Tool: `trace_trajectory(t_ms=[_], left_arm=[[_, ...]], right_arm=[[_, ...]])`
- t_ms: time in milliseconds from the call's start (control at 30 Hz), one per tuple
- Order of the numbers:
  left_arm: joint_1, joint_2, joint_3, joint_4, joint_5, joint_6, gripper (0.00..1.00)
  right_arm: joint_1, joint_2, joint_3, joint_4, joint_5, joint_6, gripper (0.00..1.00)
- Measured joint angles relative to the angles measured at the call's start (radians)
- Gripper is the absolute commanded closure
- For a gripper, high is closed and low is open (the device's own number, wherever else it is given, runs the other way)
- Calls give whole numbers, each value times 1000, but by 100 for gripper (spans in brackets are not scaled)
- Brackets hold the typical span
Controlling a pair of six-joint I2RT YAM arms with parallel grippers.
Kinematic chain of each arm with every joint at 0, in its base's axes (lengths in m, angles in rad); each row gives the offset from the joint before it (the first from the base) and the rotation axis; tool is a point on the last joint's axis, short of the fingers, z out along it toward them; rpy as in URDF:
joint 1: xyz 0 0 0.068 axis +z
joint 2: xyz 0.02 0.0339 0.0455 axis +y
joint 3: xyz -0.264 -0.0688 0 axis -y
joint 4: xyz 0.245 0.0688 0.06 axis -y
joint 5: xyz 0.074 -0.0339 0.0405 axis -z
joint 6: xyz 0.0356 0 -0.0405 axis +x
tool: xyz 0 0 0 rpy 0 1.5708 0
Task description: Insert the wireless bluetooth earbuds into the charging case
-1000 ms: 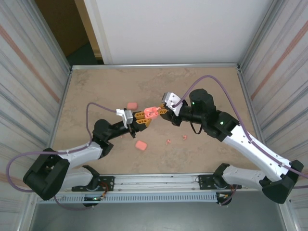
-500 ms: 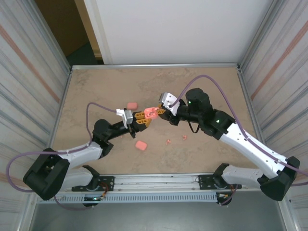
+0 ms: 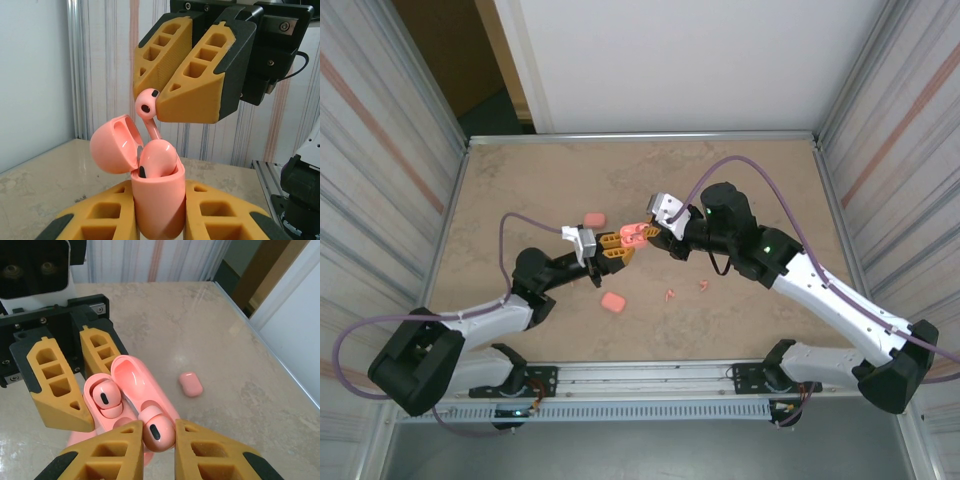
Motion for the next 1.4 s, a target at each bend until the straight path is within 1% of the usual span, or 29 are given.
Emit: trace_trajectory(t_ms=[467, 700, 867, 1067, 1200, 1300, 1400], left_arm=[[0, 0, 0, 0, 0, 0, 100], [0, 0, 0, 0, 0, 0, 100], [0, 0, 0, 0, 0, 0, 100], [0, 0, 0, 0, 0, 0, 100], [0, 0, 0, 0, 0, 0, 100], [-1, 0, 0, 2, 0, 0, 100], [-5, 1, 0, 16, 0, -3, 100]], right_arm=[[0, 1, -21, -2, 2, -1, 82], [0, 2, -22, -3, -10, 0, 77], [0, 2, -22, -8, -19, 2, 64], [0, -3, -22, -25, -44, 11, 52], [-7, -31, -21, -24, -47, 47, 40], [-45, -66, -21, -19, -77, 100, 30], [-125, -103, -25, 11, -140, 178, 19]])
